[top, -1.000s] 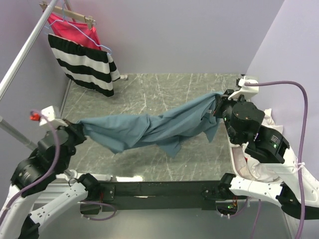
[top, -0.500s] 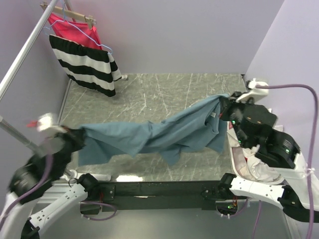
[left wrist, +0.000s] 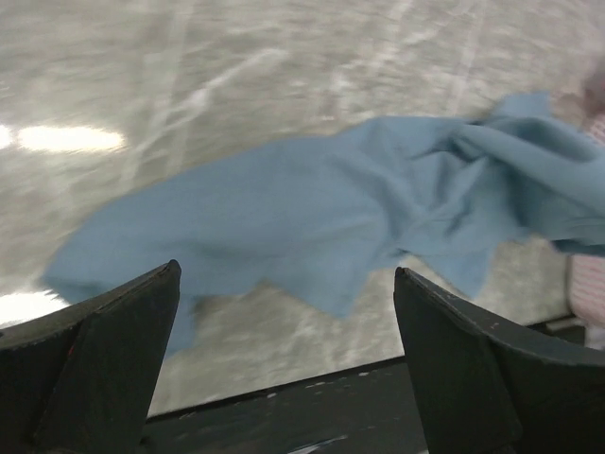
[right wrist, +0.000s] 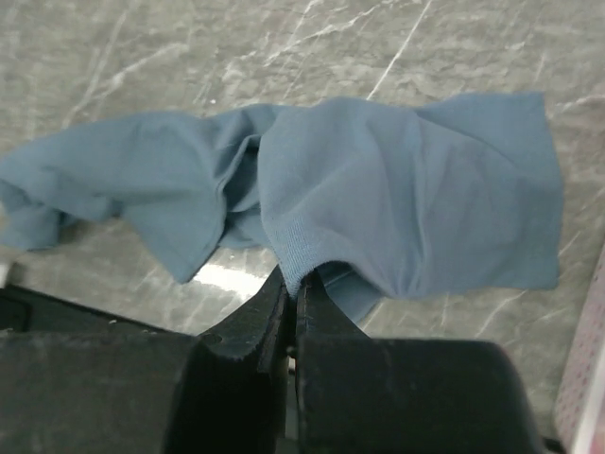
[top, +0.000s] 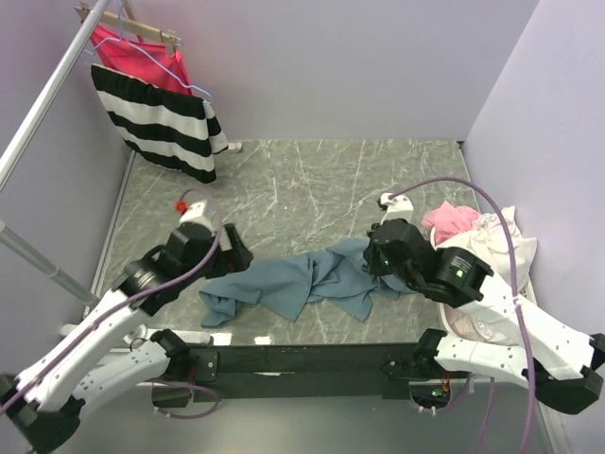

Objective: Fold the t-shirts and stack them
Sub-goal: Flatten out the tshirt

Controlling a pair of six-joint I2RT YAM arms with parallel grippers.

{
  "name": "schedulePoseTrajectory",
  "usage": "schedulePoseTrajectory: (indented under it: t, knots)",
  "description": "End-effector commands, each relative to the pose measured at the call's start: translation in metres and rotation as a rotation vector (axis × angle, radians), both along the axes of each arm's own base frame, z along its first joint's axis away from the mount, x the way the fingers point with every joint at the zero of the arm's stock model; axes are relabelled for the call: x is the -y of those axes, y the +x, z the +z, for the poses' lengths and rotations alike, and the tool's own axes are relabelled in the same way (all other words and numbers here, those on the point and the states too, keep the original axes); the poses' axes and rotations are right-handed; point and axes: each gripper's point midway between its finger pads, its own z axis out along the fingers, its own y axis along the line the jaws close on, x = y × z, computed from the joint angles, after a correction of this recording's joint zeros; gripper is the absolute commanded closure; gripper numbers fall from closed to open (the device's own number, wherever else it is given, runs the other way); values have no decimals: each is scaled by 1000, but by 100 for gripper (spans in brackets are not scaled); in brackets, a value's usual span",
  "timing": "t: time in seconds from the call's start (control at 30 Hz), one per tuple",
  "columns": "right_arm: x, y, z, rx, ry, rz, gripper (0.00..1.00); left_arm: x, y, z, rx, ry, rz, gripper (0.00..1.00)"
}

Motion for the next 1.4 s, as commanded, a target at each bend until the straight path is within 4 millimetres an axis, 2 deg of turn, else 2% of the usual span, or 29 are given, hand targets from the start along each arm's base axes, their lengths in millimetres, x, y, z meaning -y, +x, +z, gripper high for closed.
schedulePoseTrajectory:
  t: [0.0, 0.03, 0.07, 0.1, 0.13, 0.17, 0.2, 0.23, 0.27, 0.3, 0.33, 0.37, 0.4, 0.57, 0.6, 0.67, 0.8, 0.83, 1.0, 1.07, 1.17, 1.2, 1.27, 1.3, 1.37]
  knots:
    - [10, -3, 20, 25, 74, -70, 100, 72, 19, 24, 60, -125, -244, 1]
    - [12, 0, 26, 45, 59, -79, 100, 87, 17, 10, 21, -115, -292, 1]
    - [13, 5, 26, 55, 37, -89, 100, 100, 18, 8, 40, -124, -323, 1]
    - [15, 9, 28, 76, 19, -103, 100, 113, 5, -9, 16, -107, -374, 1]
    - [16, 12, 31, 90, 3, -105, 100, 119, 5, -28, -8, -66, -369, 1]
    - [15, 16, 31, 96, -10, -109, 100, 125, 7, -36, 5, -53, -363, 1]
    - [14, 18, 33, 106, -15, -111, 100, 133, -2, -51, -8, -22, -385, 1]
    - [13, 20, 35, 112, -21, -109, 100, 138, -3, -69, -31, 20, -384, 1]
    - [11, 22, 37, 123, -12, -109, 100, 136, 1, -78, -16, 65, -343, 0]
    - [11, 23, 37, 128, -11, -108, 100, 148, -9, -84, -7, 77, -366, 1]
    - [10, 23, 36, 128, -7, -105, 100, 150, -11, -95, -12, 113, -358, 1]
    - [10, 23, 38, 138, 10, -109, 100, 152, -8, -96, 16, 143, -329, 0]
    - [10, 23, 38, 140, 17, -111, 100, 159, -18, -99, 25, 158, -344, 1]
    - [14, 20, 34, 146, 43, -128, 99, 172, -33, -114, 53, 243, -342, 1]
    - [15, 20, 31, 143, 40, -130, 99, 173, -39, -125, 49, 281, -348, 4]
    - [18, 19, 30, 142, 36, -135, 99, 178, -48, -134, 48, 309, -361, 7]
    - [20, 18, 28, 142, 40, -140, 98, 174, -57, -160, 45, 430, -317, 12]
    - [21, 17, 28, 140, 40, -140, 98, 164, -55, -163, 51, 481, -287, 13]
    - [24, 17, 29, 145, 43, -145, 98, 148, -49, -173, 60, 556, -182, 28]
    - [25, 16, 27, 146, 38, -148, 97, 142, -47, -174, 67, 569, -163, 30]
    - [25, 17, 26, 141, 34, -146, 97, 134, -46, -176, 73, 576, -136, 42]
    - [25, 16, 24, 138, 29, -144, 97, 131, -46, -177, 69, 578, -125, 51]
    - [25, 17, 23, 137, 28, -146, 97, 126, -44, -181, 57, 580, -119, 57]
    - [24, 17, 24, 138, 31, -145, 97, 126, -45, -184, 45, 578, -121, 67]
    - [25, 17, 23, 138, 26, -148, 97, 121, -44, -189, 35, 583, -115, 76]
